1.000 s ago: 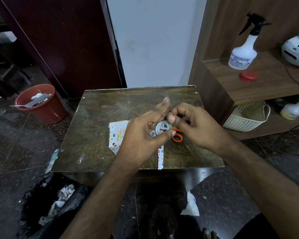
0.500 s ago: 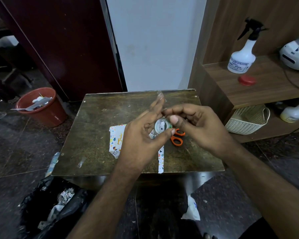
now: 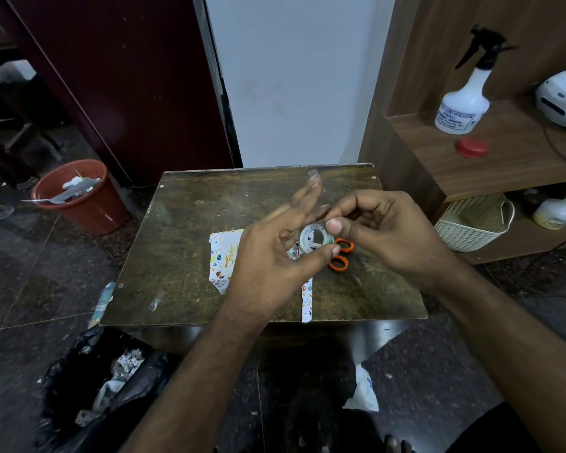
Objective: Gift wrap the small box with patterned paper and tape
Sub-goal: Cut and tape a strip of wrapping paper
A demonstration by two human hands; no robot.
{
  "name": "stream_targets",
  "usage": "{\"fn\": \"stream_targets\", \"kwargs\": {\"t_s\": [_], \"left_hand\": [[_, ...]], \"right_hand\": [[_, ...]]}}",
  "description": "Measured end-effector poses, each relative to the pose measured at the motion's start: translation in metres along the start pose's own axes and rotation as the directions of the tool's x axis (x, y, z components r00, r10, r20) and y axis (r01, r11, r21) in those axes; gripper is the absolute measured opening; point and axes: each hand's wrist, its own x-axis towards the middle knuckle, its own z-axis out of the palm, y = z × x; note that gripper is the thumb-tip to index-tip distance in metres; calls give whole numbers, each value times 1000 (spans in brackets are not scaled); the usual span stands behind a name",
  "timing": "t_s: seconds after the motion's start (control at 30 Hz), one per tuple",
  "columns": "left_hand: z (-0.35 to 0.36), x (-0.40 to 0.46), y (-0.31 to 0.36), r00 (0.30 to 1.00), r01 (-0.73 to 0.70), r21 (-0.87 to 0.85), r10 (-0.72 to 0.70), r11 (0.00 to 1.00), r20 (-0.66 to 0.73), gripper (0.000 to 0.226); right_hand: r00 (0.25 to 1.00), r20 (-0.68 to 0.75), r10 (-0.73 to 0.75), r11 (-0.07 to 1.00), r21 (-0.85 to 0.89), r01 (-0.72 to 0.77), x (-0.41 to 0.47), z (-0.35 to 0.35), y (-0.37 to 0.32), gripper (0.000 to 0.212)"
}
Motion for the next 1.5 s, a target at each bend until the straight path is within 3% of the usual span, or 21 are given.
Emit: {"fn": "stream_targets", "kwargs": {"t_s": [0.1,0.2,0.33,0.47,0.7,0.8,0.9,0.97,1.1,1.27,1.5], "left_hand": [[-1,-1,-1,1000,2,-14,-2,1000,-1,77],[-2,-2,-2,1000,3,-19,-3,1000,11,78],[-1,-3,-2,1000,6,-16,-6,1000,20,80],[-1,-3,-3,1000,11,-11,-11,1000,15,80],[0,0,-2,998,55,-6,-55,998,-31,79],[-2,0,1,998,54,-40,-55,998,-32,80],[-1,-1,3,999,32,-47,-33,998,-14,81],[-1,-2,4,1000,-7,-16,6,1000,-18,81],[-2,-2,4,991,-125,197,132,972,-23,77],[-1,-2,5,961,-249,424,275,871,0,77],[0,-3,6,946,-296,513,322,806,40,77]], "right_hand": [[1000,10,-9,995,-94,9,0,0,1,15],[998,20,-52,954,-293,56,-1,2,3,16],[985,98,-141,780,-602,171,0,5,4,13],[981,141,-133,711,-676,194,1,8,5,11],[980,102,-169,667,-721,190,-1,10,5,32],[979,38,-199,733,-657,174,-3,7,3,13],[997,-39,-64,927,-373,45,-6,8,-1,14],[1000,-13,-8,973,-231,5,-6,10,-5,17],[995,-19,100,994,-37,-100,-6,14,-9,27],[953,7,303,940,160,-300,-7,22,-7,50],[941,-57,332,942,79,-328,-6,25,-15,32]]}}
